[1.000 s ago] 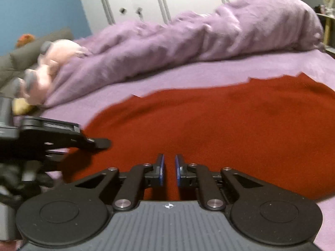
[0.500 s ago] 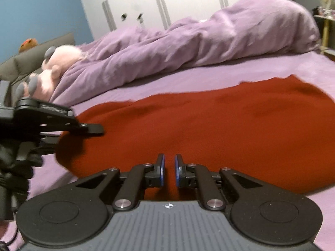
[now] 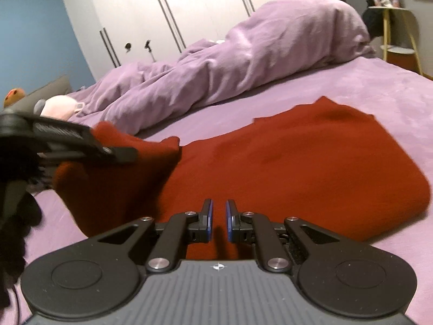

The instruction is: Fold small clothes

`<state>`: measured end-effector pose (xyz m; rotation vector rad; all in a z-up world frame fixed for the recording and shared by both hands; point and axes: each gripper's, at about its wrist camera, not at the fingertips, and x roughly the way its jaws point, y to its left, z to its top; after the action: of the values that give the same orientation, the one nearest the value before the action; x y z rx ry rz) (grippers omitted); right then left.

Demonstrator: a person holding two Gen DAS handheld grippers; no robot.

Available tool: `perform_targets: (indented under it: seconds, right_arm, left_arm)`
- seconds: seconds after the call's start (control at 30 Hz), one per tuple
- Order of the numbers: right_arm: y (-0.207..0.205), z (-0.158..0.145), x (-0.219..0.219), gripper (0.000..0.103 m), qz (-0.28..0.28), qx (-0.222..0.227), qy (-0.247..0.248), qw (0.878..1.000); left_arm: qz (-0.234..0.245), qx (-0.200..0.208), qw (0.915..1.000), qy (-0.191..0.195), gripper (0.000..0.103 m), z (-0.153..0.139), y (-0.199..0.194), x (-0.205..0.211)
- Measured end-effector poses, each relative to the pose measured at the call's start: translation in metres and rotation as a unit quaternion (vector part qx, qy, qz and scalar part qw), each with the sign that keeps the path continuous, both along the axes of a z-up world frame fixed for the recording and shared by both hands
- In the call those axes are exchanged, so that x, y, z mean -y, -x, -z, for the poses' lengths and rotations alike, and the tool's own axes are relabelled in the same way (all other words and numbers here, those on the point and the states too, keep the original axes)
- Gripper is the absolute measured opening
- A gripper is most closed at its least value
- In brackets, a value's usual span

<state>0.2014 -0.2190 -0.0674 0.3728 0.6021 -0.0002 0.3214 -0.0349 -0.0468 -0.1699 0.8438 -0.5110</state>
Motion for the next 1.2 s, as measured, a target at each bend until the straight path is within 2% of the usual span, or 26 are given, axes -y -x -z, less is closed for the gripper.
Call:
perform_targets:
  seconds: [0.07, 0.13, 0.2, 0.33, 0.43, 0.53, 0.6, 0.7, 0.8, 0.9, 0.93, 1.0, 1.07, 1.1, 1.13, 1.2]
  right_arm:
    - [0.001, 0.003, 0.01, 0.01, 0.003, -0.007, -0.015, 1.0]
    - [0.003, 0.006, 0.02, 0.011, 0.008, -0.013, -0.026, 1.0]
    - [0.005, 0.008, 0.026, 0.011, 0.005, -0.015, -0.034, 0.999]
    - [0.007, 0.007, 0.033, 0.014, 0.009, -0.015, -0.03, 0.999]
    - [0.002, -0.004, 0.031, 0.014, 0.009, 0.003, -0.027, 1.0]
    - [-0.008, -0.019, 0.02, 0.014, -0.014, 0.029, -0.037, 0.999]
    - [-0.02, -0.024, 0.009, 0.014, -0.043, 0.029, -0.046, 0.998]
    - [-0.037, -0.015, -0.007, 0.014, -0.079, -0.006, -0.047, 0.996]
    - [-0.042, 0.007, -0.013, 0.014, -0.072, -0.062, 0.001, 0.995]
    - [-0.031, 0.015, 0.002, 0.014, -0.057, -0.064, 0.008, 0.996]
    - [-0.03, 0.014, 0.009, 0.014, -0.057, -0.066, -0.004, 0.996]
    - [-0.03, 0.009, 0.02, 0.025, -0.046, -0.059, -0.025, 0.997]
    - [-0.032, 0.003, 0.028, 0.042, -0.039, -0.046, -0.037, 0.997]
    - [-0.035, 0.003, 0.033, 0.046, -0.04, -0.046, -0.057, 0.997]
    - [-0.041, 0.005, 0.039, 0.055, -0.04, -0.052, -0.085, 0.994]
    - [-0.056, 0.013, 0.054, 0.056, -0.025, -0.075, -0.144, 0.986]
  left_arm:
    - [0.01, -0.007, 0.9998, -0.017, 0.027, 0.017, 0.004, 0.015]
    - [0.014, 0.001, 0.9998, -0.011, 0.031, 0.024, 0.013, 0.017]
    - [0.023, 0.007, 0.9997, -0.004, 0.035, 0.018, 0.023, 0.012]
    - [0.022, 0.01, 0.999, 0.037, 0.038, -0.005, 0.044, -0.016]
    - [-0.014, 0.024, 0.998, 0.057, 0.04, -0.02, 0.052, -0.044]
    - [-0.066, 0.027, 0.9968, 0.035, 0.041, -0.017, 0.047, -0.064]
    - [-0.099, 0.009, 0.9949, 0.016, 0.041, -0.008, 0.038, -0.072]
    - [-0.119, -0.017, 0.9927, 0.001, 0.041, 0.012, 0.028, -0.076]
    - [-0.112, -0.043, 0.9928, 0.005, 0.041, 0.03, 0.026, -0.074]
    - [-0.109, -0.035, 0.9934, 0.008, 0.042, 0.035, 0.028, -0.071]
    - [-0.108, -0.033, 0.9936, 0.008, 0.042, 0.034, 0.029, -0.071]
    - [-0.11, -0.035, 0.9933, 0.013, 0.042, 0.036, 0.029, -0.07]
    - [-0.11, -0.037, 0.9931, 0.016, 0.042, 0.036, 0.032, -0.072]
    - [-0.109, -0.038, 0.9932, 0.016, 0.042, 0.036, 0.032, -0.071]
    - [-0.107, -0.038, 0.9934, 0.016, 0.042, 0.036, 0.033, -0.07]
    - [-0.105, -0.037, 0.9937, 0.013, 0.043, 0.034, 0.035, -0.071]
